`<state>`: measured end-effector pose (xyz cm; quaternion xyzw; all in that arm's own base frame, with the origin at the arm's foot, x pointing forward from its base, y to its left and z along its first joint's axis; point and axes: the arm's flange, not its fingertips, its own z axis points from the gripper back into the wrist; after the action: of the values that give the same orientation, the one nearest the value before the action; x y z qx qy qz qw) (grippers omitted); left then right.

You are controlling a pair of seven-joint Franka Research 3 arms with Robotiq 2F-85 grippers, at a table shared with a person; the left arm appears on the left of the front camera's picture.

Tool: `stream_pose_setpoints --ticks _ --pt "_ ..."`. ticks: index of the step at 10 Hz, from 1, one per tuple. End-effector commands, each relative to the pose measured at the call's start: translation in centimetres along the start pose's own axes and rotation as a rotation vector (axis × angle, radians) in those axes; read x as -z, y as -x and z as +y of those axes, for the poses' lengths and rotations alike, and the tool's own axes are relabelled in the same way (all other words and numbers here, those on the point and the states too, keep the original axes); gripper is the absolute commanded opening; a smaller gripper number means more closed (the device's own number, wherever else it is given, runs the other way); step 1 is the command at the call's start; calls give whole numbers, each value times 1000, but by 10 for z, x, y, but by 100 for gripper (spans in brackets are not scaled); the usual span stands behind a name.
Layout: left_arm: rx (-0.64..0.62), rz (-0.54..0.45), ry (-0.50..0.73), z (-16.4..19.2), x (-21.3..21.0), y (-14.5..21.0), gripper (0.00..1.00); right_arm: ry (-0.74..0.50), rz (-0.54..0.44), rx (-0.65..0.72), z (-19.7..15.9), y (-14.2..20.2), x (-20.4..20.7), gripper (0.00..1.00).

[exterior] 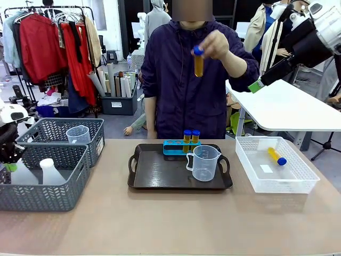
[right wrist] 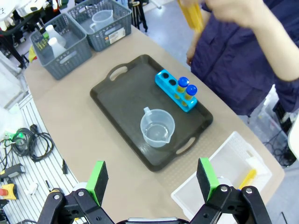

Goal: Prepare the laboratory tools.
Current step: Pick up one Small flask and place it on the Handle tray.

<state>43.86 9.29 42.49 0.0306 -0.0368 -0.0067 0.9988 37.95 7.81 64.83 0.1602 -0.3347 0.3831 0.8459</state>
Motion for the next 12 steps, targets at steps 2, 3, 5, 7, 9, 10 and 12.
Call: stream_pose_setpoints --ticks 2,3,5,7,9,10,12 --pt "-1 -25 23 1 3 1 0 -19 -16 -1 0 -1 -1 100" --pt "-5 -14 37 2 2 1 0 -19 -16 -1 0 -1 -1 100" --pt "-11 -11 50 1 3 0 39 -19 -16 -1 0 -1 -1 100" --pt "-11 -17 50 1 4 -2 78 -19 -16 -1 0 -1 -1 100" --pt "-4 -30 46 0 6 -7 100 -19 -16 -1 0 -1 -1 100" --pt "1 -37 46 -2 9 -10 100 -19 -16 -1 0 -1 -1 100" --pt "7 -45 51 -2 14 -18 100 -19 -16 -1 0 -1 -1 100"
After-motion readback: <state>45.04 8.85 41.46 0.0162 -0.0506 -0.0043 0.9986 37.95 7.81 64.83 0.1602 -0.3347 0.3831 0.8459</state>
